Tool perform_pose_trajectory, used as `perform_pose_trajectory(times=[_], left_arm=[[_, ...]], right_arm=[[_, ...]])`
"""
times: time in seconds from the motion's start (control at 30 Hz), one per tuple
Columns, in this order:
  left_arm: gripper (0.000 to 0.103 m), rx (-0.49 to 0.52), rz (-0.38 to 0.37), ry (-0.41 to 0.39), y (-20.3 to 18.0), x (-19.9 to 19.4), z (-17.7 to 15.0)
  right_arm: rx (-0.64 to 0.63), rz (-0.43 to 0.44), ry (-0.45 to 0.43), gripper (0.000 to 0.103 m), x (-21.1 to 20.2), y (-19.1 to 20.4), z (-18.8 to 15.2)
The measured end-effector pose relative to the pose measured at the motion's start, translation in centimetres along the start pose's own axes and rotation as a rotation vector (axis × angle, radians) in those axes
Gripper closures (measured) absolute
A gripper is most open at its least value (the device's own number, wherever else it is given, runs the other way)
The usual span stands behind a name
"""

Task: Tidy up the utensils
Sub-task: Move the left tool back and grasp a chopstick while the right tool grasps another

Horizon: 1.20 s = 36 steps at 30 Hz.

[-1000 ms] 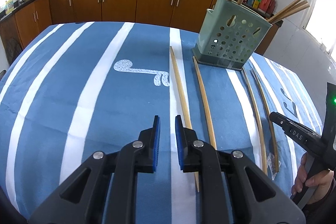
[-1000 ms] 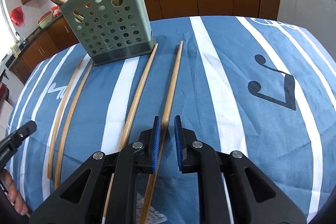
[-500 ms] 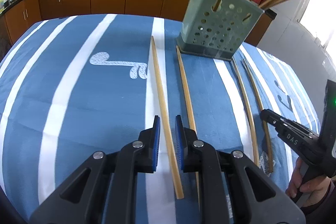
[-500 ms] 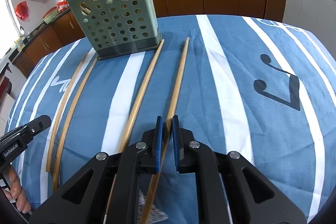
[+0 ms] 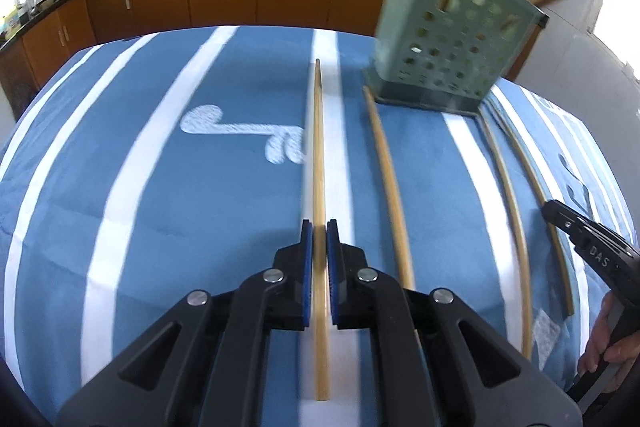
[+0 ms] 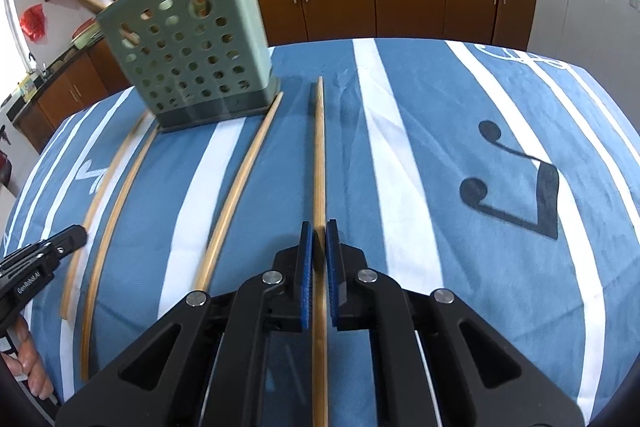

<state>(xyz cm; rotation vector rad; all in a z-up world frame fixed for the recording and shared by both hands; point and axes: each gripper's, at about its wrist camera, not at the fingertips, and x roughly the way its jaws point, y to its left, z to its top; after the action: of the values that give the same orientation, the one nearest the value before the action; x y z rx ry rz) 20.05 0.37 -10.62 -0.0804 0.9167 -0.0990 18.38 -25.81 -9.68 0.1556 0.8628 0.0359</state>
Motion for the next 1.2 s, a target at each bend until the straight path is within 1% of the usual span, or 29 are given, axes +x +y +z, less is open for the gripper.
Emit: perform_pose_trajectory(times=[0.17, 0.27, 0.33, 0.4, 0.53, 0.67, 1.2], left_arm=[[0.095, -0.067, 0.033, -0.01, 1.7, 0.7, 1.3], [0.095, -0.075, 0.026, -0.01, 2.0, 0.8, 1.7], [0.093, -0.072, 0.004, -0.004, 2.2, 0.7, 1.8], [0.092, -0.061, -0.001, -0.005, 2.4, 0.5, 1.6], [0.089, -0.018, 0.014, -0.013, 2.4, 0.2, 1.2], [0.087, 0.027, 0.031, -0.035, 2.0, 0.0, 0.7], [0.086, 0.023, 0.026, -0.034, 2.0, 0.0, 0.7]], right_arm=[[0.01, -0.019, -0.013, 0.096, 1.2, -0.5, 1.5], [0.016, -0.008, -0.01, 0.095, 1.5, -0.7, 1.9], [0.02, 0.01, -0.002, 0.095, 1.2, -0.8, 1.8], [0.014, 0.018, 0.0, 0.095, 0.8, -0.8, 1.3], [-0.013, 0.011, -0.001, 0.095, 0.1, -0.7, 0.2], [-0.024, 0.001, -0.005, 0.095, -0.1, -0.5, -0.1], [-0.032, -0.018, -0.003, 0.093, -0.2, -0.1, -0.2]])
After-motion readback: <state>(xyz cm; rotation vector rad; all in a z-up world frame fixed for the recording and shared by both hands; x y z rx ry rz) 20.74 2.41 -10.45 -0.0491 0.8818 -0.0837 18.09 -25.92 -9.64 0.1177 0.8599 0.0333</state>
